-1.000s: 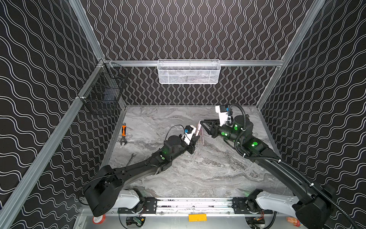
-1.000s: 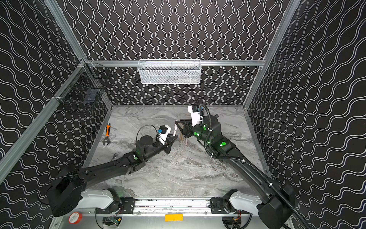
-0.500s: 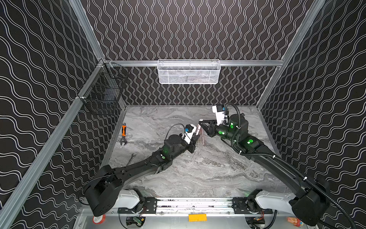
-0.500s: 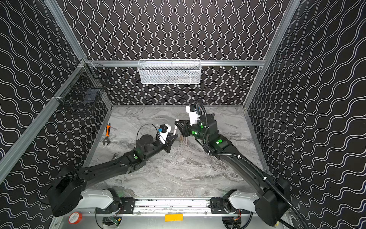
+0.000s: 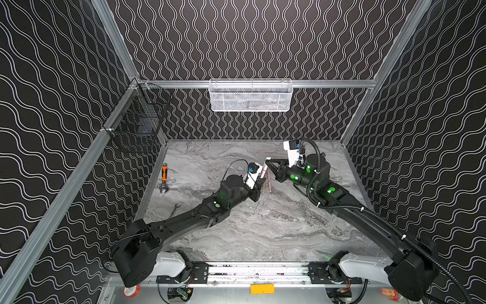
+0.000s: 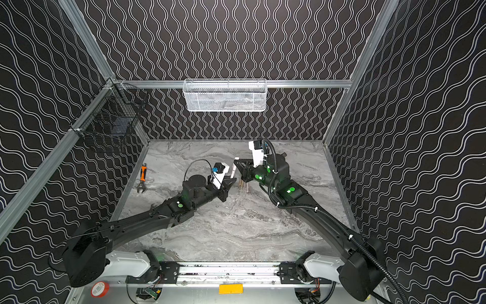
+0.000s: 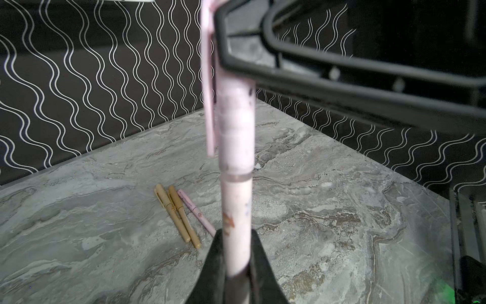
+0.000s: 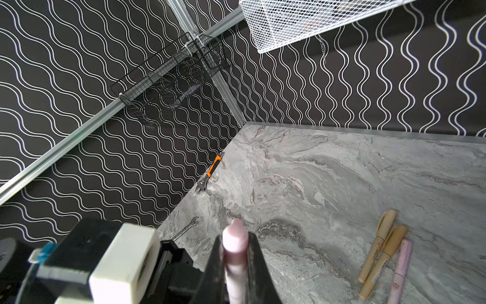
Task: Insert pens into pen caps
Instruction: Put on the pen cap to the pen, then place a pen at the top-center of the table.
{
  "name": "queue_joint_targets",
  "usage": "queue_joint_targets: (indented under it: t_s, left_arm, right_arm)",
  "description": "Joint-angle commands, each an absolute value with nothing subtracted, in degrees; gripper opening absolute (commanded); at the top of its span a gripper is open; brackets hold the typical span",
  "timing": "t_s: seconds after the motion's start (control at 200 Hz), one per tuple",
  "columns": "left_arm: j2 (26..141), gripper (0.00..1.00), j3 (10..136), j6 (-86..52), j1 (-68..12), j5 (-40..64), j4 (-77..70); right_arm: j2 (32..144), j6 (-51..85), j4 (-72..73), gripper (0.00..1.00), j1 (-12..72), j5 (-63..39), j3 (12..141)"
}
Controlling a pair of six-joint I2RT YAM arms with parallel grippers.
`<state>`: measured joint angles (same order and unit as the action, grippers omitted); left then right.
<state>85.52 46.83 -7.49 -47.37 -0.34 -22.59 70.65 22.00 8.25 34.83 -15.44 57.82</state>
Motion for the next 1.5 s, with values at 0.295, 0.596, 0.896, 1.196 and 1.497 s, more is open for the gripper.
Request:
queue_joint_targets:
  t_s: [0.295, 0.596, 0.896, 1.196, 1.497]
  left_arm:
    - [85.2, 0.00, 50.9, -4.9, -47.3, -0.8, -27.9]
    - [86.5, 0.00, 52.3, -5.0, -47.2, 0.8, -26.9]
    - [87.1, 0.00, 43.9, -10.5, -47.2, 2.3, -31.6]
    - [88.0, 0.00, 45.9, -13.3, -45.6, 1.3, -26.8]
    - [102.6, 0.00, 60.6, -21.8, -37.6, 7.0, -3.3]
  right_arm:
    - [70.3, 24.7, 6.8, 0.00, 36.5, -21.3, 51.9]
    - [69.3, 25.5, 6.6, 0.01, 37.1, -20.3, 52.2]
    - [66.3, 22.7, 0.0, 0.43, 37.0, -15.2, 62.1]
    - [57.7, 22.5, -1.9, 0.49, 37.0, -9.6, 52.9]
    - [57.3, 26.5, -5.5, 0.49, 31.6, 4.4, 45.7]
